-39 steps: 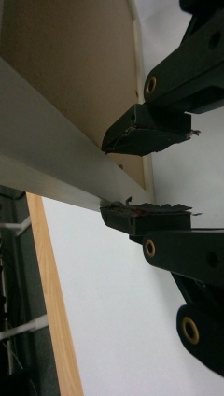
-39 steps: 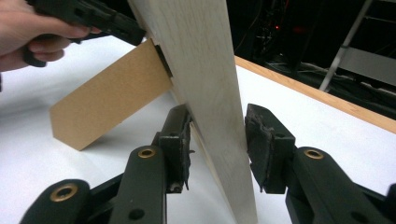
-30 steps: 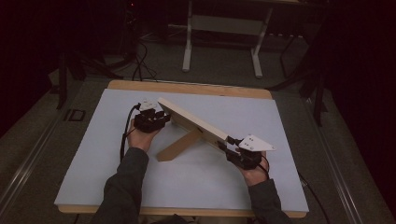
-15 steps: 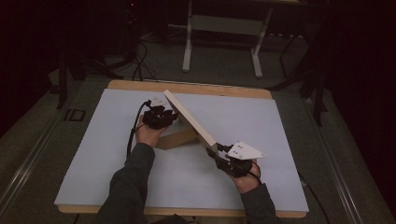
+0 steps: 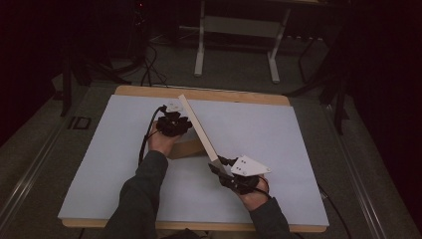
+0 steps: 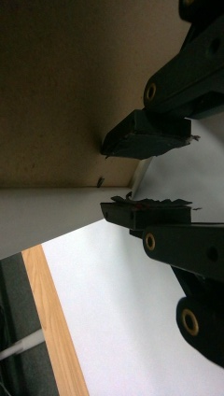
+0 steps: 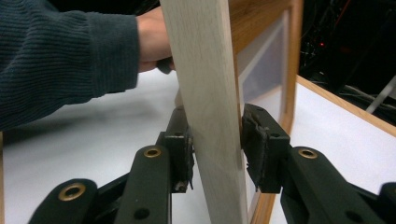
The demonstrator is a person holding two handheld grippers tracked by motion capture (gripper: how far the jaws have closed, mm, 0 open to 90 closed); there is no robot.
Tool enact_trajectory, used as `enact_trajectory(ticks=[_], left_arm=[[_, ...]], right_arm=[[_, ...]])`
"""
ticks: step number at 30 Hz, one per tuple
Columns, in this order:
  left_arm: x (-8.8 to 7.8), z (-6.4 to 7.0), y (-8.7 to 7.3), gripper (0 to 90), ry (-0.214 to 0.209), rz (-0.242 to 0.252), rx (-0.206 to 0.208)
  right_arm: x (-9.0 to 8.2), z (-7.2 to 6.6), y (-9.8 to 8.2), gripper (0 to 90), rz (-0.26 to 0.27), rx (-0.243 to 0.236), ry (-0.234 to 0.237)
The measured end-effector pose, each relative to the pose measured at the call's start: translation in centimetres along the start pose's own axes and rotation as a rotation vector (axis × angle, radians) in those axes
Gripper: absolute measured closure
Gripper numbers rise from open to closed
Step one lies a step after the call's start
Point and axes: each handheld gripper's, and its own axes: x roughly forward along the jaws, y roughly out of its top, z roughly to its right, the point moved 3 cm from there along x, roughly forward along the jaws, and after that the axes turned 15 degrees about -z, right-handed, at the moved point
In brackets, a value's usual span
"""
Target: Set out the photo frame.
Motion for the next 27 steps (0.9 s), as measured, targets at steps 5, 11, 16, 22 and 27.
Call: enact_trajectory(ticks=[5,11,16,22,27], left_arm=[[0.2,0.3,0.4,70.0,0.004,-0.014,0.012],[0.4,0.2,0.7,71.8,-0.014,-0.023,0.012],[0.3,-0.3,0.5,69.4,-0.026,-0.015,-0.017],[-0.9,-1.4,-0.4,69.0,-0.019,0.008,-0.071],[-2.4,-1.6,-1.4,66.6,-0.032,0.033,-0.104]], right_arm=[[0.4,-0.6,0.4,62.7,-0.004,-0.016,0.002],[0.9,-1.0,0.7,61.3,0.001,-0.009,0.011],[1.0,-0.9,0.8,60.3,-0.003,-0.015,0.022],[-0.1,-0.3,0.2,51.3,0.020,0.018,0.050],[-1.2,0.1,-0.5,50.1,0.036,0.020,0.058]])
